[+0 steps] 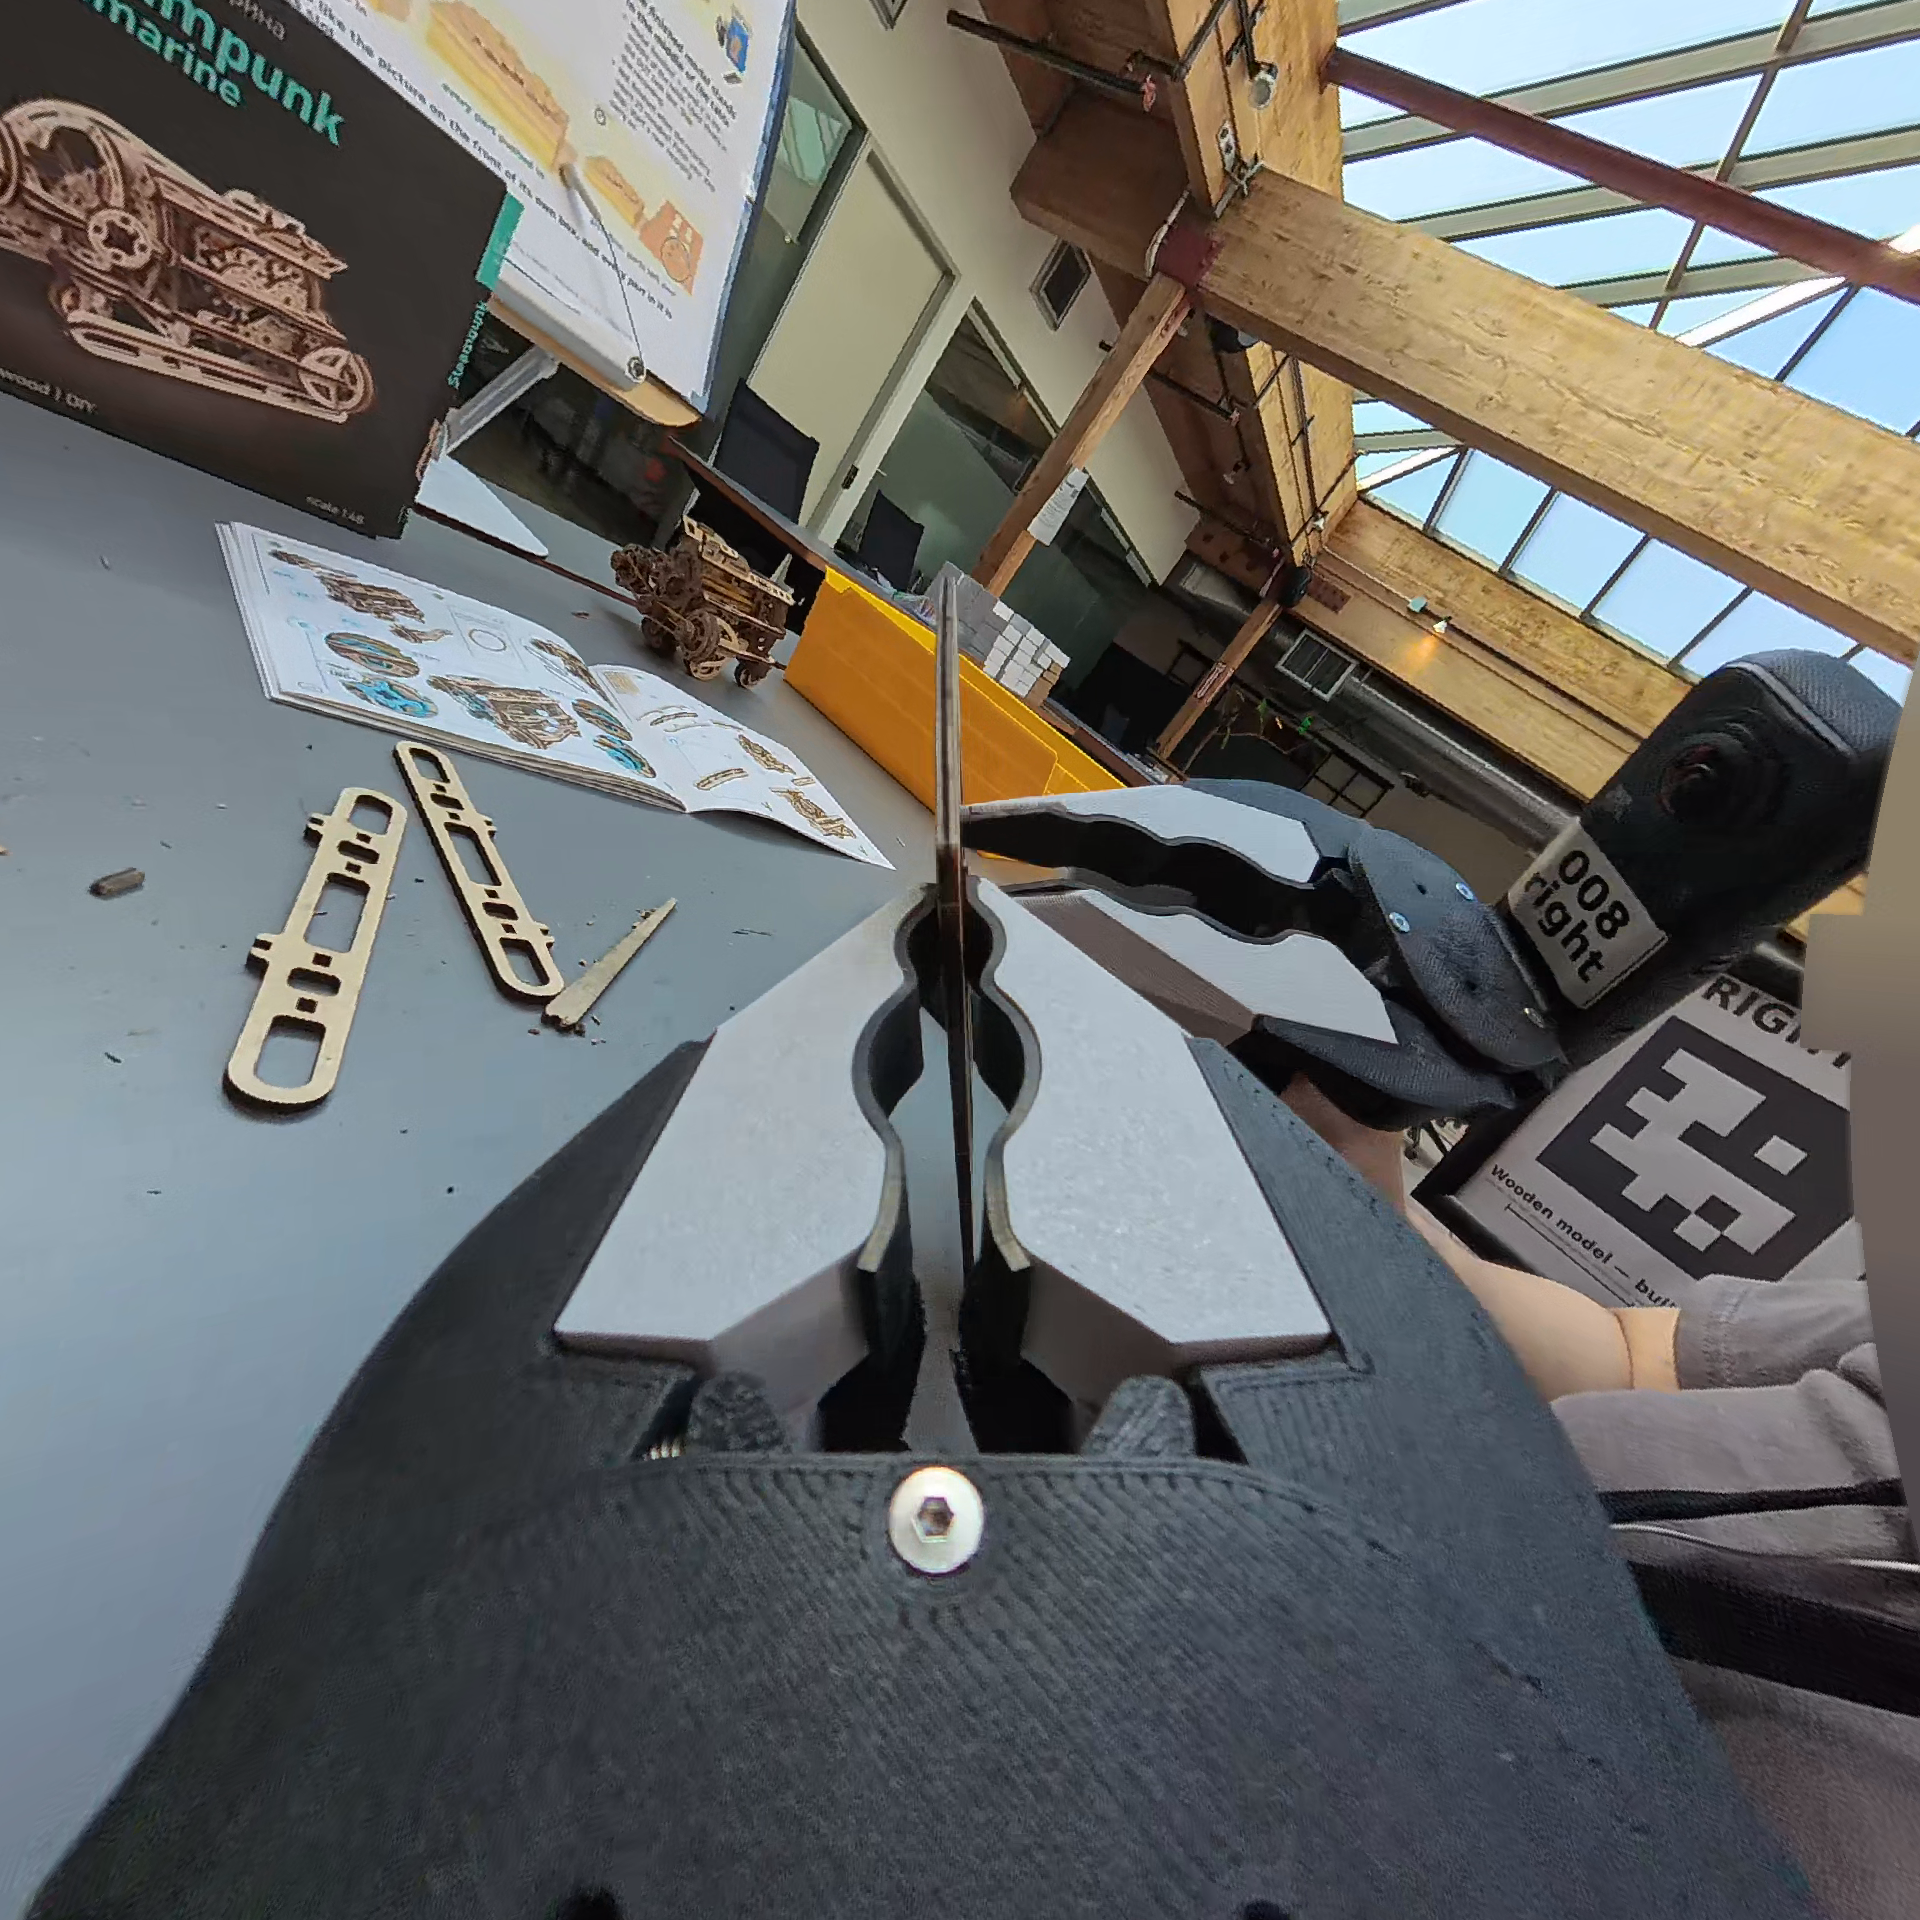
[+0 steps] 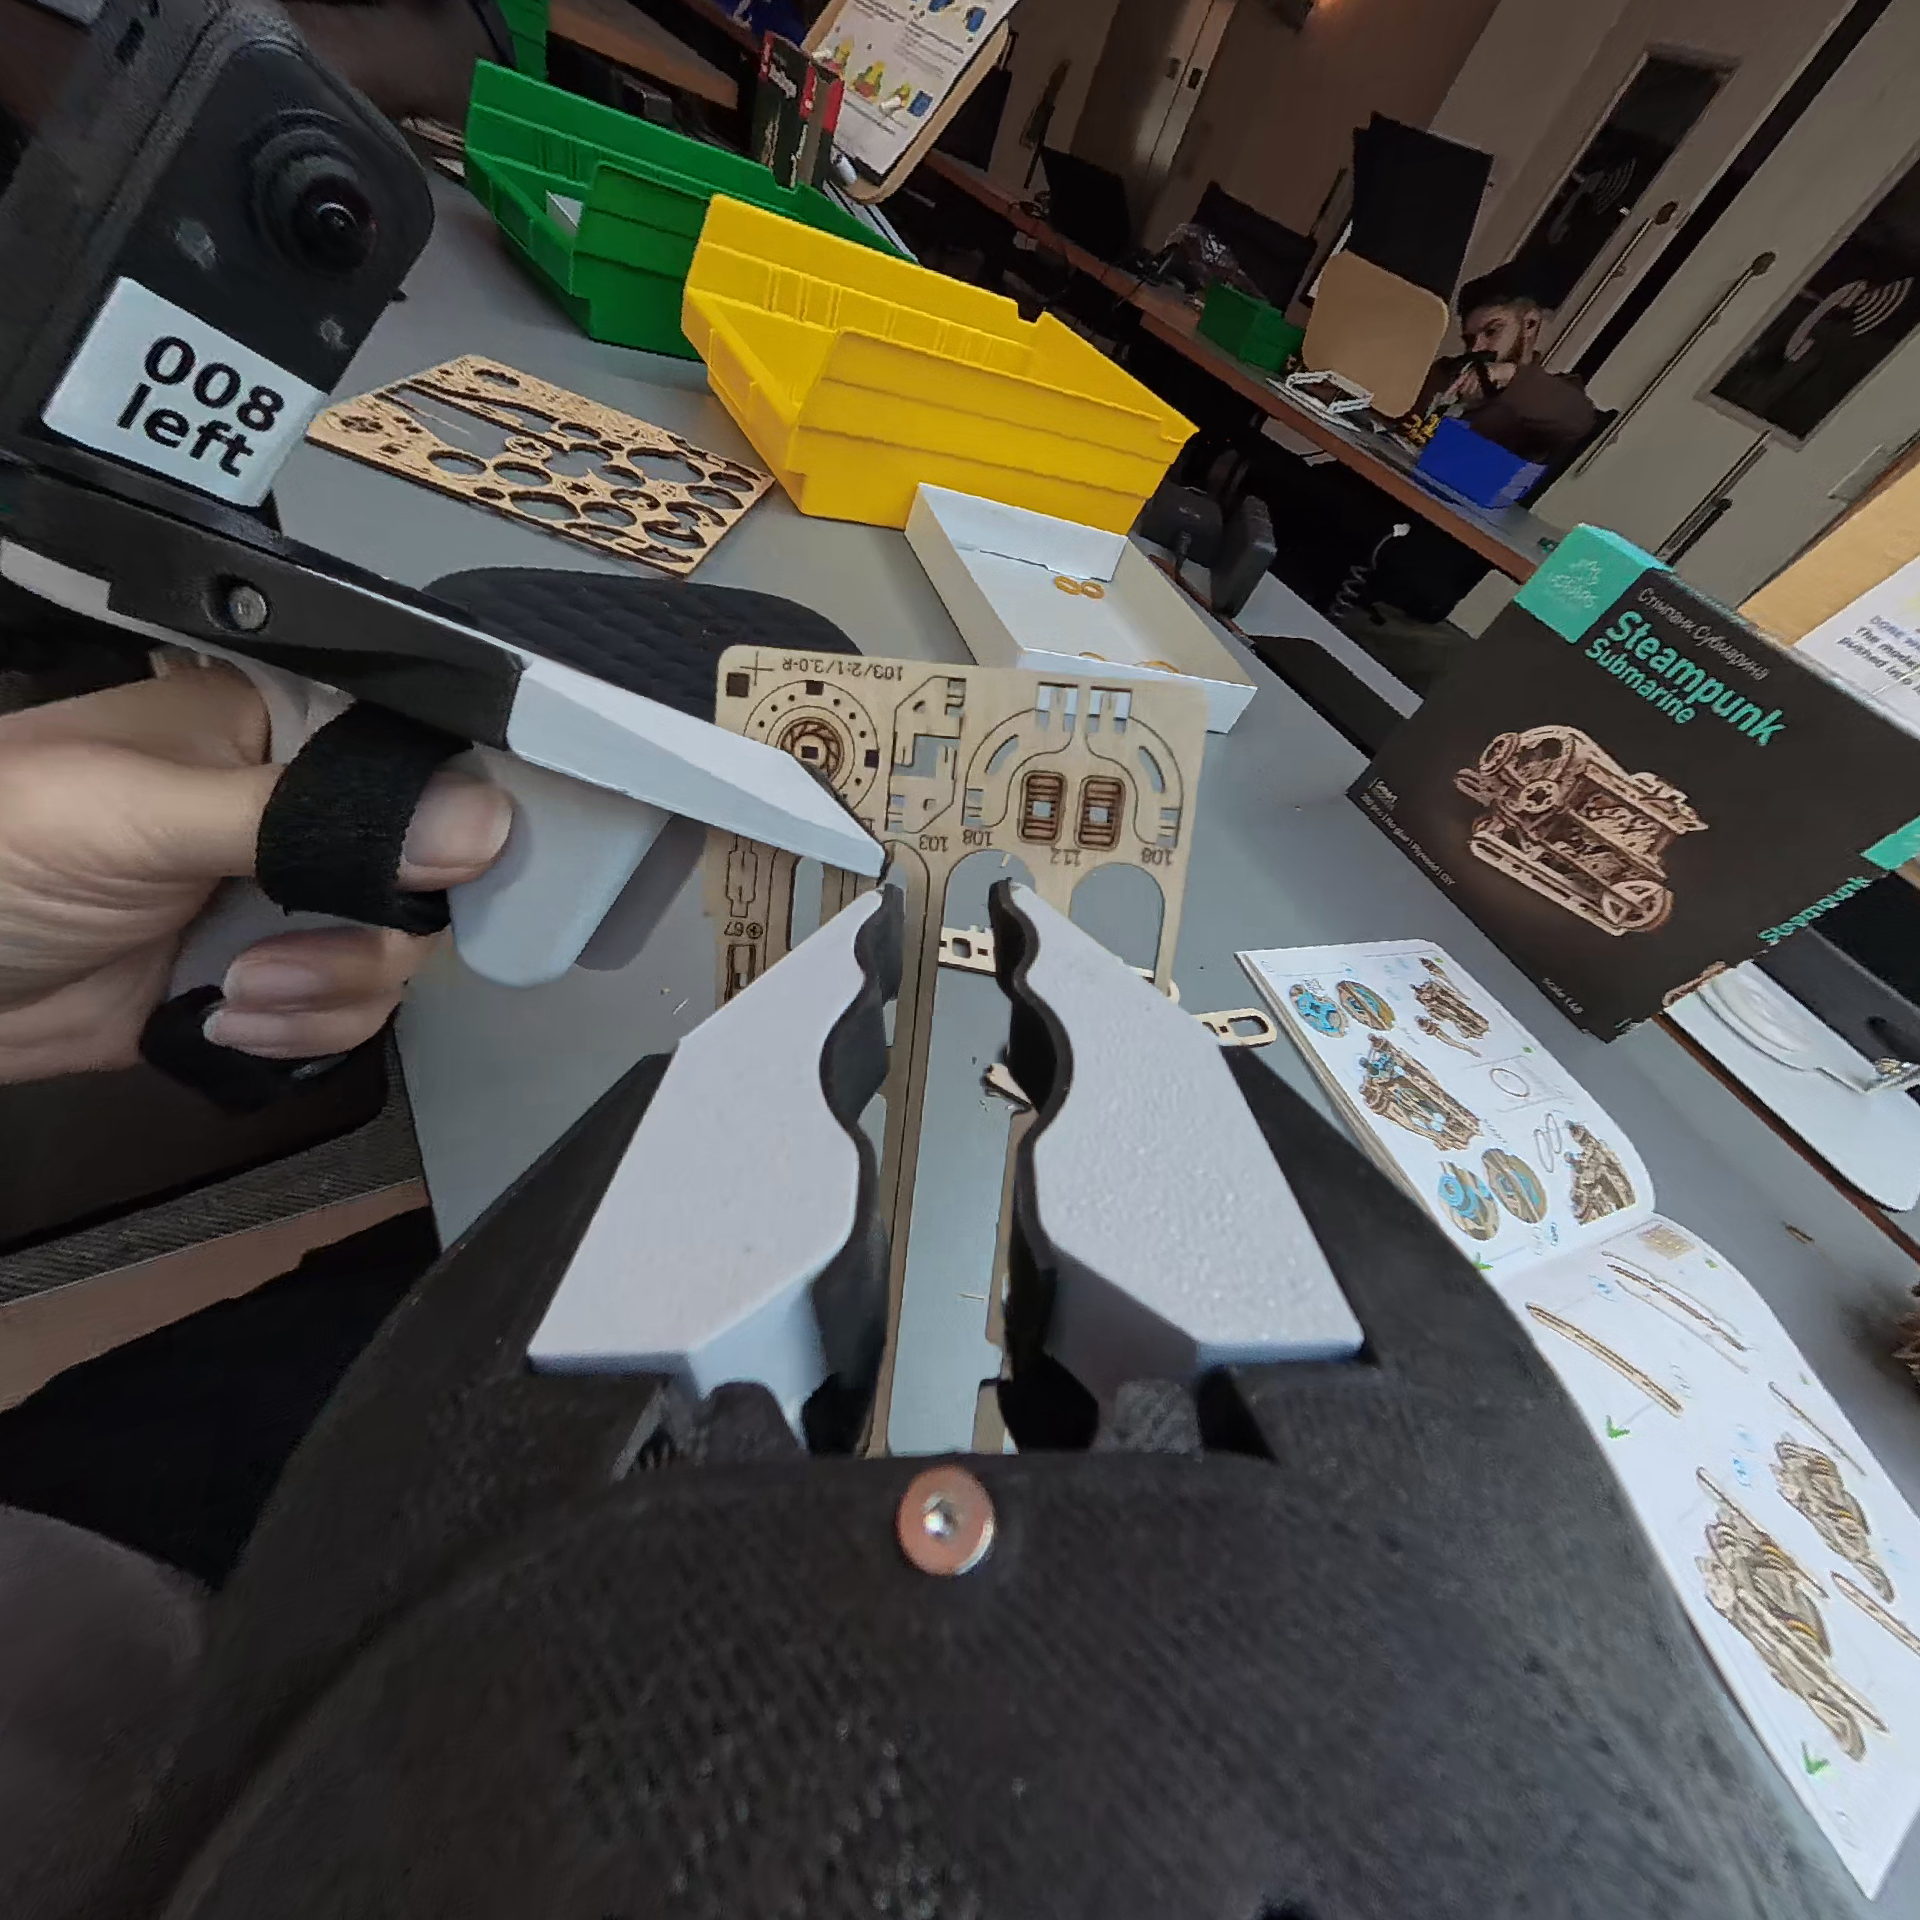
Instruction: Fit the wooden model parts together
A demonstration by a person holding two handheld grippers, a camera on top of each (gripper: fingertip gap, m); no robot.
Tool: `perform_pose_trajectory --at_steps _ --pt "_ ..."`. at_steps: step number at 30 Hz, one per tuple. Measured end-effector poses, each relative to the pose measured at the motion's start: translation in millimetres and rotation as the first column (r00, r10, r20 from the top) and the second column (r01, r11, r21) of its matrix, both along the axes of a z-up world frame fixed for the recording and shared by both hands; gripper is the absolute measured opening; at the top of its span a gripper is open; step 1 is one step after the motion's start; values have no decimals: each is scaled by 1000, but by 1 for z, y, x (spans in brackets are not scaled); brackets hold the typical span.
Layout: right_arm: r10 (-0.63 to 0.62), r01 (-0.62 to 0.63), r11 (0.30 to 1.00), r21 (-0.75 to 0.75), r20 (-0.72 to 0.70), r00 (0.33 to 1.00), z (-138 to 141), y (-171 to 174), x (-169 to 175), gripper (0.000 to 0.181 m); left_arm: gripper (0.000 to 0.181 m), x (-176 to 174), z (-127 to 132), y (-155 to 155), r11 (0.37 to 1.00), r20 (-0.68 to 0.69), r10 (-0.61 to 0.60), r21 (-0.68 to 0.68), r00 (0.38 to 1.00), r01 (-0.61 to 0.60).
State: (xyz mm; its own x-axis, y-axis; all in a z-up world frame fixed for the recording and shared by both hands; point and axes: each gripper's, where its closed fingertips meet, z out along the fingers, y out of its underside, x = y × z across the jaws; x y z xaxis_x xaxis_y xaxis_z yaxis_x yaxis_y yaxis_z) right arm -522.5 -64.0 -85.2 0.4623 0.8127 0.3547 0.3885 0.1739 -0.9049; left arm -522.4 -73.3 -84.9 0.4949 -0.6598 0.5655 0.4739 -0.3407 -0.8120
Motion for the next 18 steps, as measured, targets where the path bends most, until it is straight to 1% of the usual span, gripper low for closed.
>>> perform_pose_trajectory --at_steps 3,8,12,18 --pt "-41 36 996 87 54 998 -3 4 0 14 0 1 -5 4 998 41 26 -53 999 -24" --pt "-112 83 974 212 130 985 -9 10 0 8 0 1 -12 11 991 39 84 -105 996 -80" --pt "-160 129 946 298 81 984 -6 13 -1 3 0 2 -9 17 989 65 108 -110 992 -100" --pt "-176 153 922 357 32 984 -7 20 -2 1 0 -1 -14 28 982 78 143 -135 987 -131"
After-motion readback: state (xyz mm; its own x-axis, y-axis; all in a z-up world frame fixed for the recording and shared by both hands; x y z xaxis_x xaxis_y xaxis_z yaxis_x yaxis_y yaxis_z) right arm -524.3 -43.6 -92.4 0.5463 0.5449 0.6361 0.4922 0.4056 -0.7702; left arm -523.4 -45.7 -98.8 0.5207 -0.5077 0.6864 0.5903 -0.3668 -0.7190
